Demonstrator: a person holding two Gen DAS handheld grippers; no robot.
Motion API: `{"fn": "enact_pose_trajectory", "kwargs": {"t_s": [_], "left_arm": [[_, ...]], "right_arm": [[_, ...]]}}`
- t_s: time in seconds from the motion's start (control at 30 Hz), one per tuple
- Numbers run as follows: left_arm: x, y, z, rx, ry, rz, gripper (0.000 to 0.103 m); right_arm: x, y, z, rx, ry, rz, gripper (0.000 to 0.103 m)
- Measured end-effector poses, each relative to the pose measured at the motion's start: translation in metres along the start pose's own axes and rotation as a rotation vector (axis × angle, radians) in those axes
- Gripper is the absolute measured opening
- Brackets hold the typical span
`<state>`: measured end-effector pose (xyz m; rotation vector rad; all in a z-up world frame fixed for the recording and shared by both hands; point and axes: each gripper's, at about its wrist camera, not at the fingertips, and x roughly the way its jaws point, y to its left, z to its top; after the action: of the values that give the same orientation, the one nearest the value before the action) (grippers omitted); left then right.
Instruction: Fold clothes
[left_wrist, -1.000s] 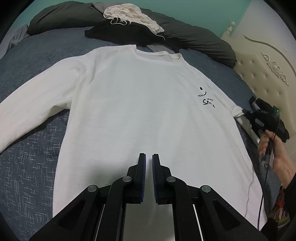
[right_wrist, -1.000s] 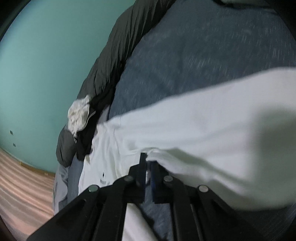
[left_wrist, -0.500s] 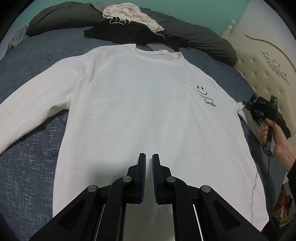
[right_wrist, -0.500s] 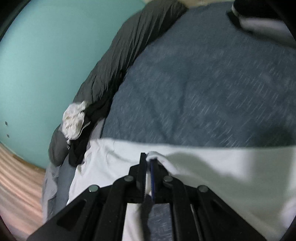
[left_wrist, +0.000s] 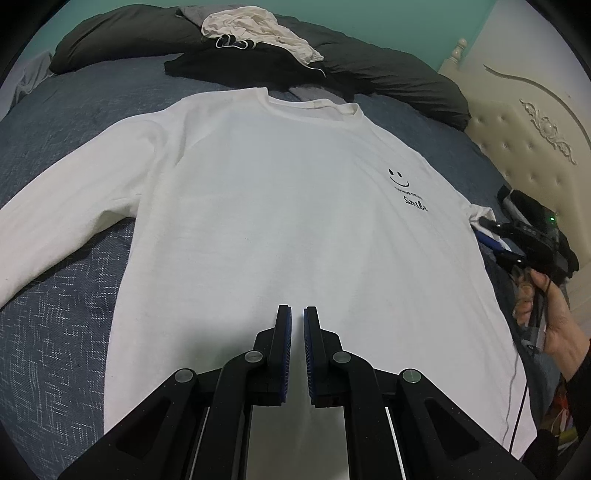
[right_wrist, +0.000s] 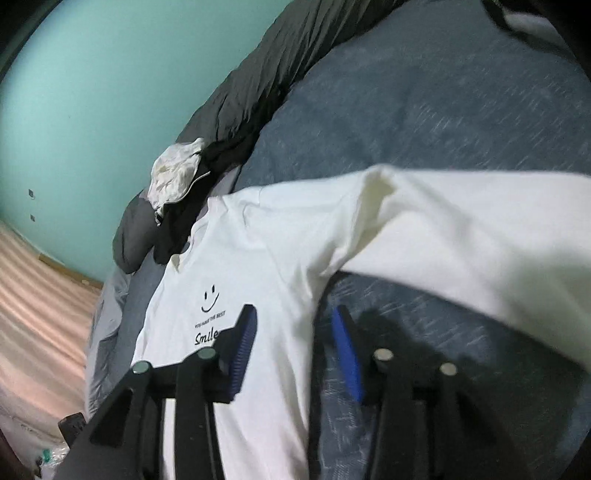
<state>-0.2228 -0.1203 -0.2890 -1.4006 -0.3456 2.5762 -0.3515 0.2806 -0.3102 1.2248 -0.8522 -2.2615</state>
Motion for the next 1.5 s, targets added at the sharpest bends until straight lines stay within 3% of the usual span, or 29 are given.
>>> {"fn": "enact_pose_trajectory", "kwargs": {"t_s": [0.03, 0.1, 0.17, 0.3, 0.63, 0.73, 0.87, 0.97, 1.1, 1.23, 1.33, 1.4, 1.5], "left_arm": [[0.000, 0.001, 0.000, -0.001, 0.000, 0.001, 0.007], [0.001, 0.001, 0.000, -0.002, 0.001, 0.000, 0.007], [0.002, 0.000, 0.000, 0.001, 0.005, 0.000, 0.007], [0.005, -0.001, -0.001, 0.010, 0.012, 0.002, 0.007], [0.003, -0.001, -0.001, 0.014, 0.011, 0.004, 0.007], [0.003, -0.002, -0.001, 0.011, 0.010, 0.003, 0.007], [0.003, -0.004, 0.001, 0.011, 0.007, 0.002, 0.007], [0.003, -0.007, 0.001, 0.018, 0.007, 0.003, 0.007], [0.003, -0.015, 0.001, 0.025, 0.010, -0.008, 0.007], [0.004, -0.024, 0.000, 0.044, 0.012, -0.011, 0.007], [0.004, -0.030, 0.000, 0.056, 0.013, -0.012, 0.007], [0.005, -0.032, 0.000, 0.062, 0.014, -0.010, 0.007], [0.007, -0.035, -0.001, 0.068, 0.017, -0.006, 0.007]], "right_arm": [[0.007, -0.002, 0.000, 0.020, 0.011, -0.005, 0.029], [0.018, -0.005, 0.001, 0.041, 0.031, -0.021, 0.006], [0.023, -0.003, 0.004, 0.033, 0.034, -0.027, 0.003], [0.023, 0.009, 0.020, -0.032, 0.018, -0.059, 0.002], [0.039, 0.007, 0.032, -0.106, 0.127, -0.206, 0.002], [0.027, -0.005, 0.028, -0.088, 0.100, -0.235, 0.002], [-0.008, -0.018, 0.027, -0.055, 0.046, -0.212, 0.002], [-0.052, -0.026, 0.027, -0.057, -0.007, -0.204, 0.005], [-0.118, -0.050, 0.029, -0.025, -0.079, -0.230, 0.032], [-0.176, -0.088, 0.030, 0.050, -0.125, -0.331, 0.033], [-0.217, -0.116, 0.030, 0.105, -0.152, -0.409, 0.042], [-0.231, -0.133, 0.026, 0.130, -0.134, -0.472, 0.050], [-0.241, -0.149, 0.020, 0.136, -0.120, -0.557, 0.051]]}}
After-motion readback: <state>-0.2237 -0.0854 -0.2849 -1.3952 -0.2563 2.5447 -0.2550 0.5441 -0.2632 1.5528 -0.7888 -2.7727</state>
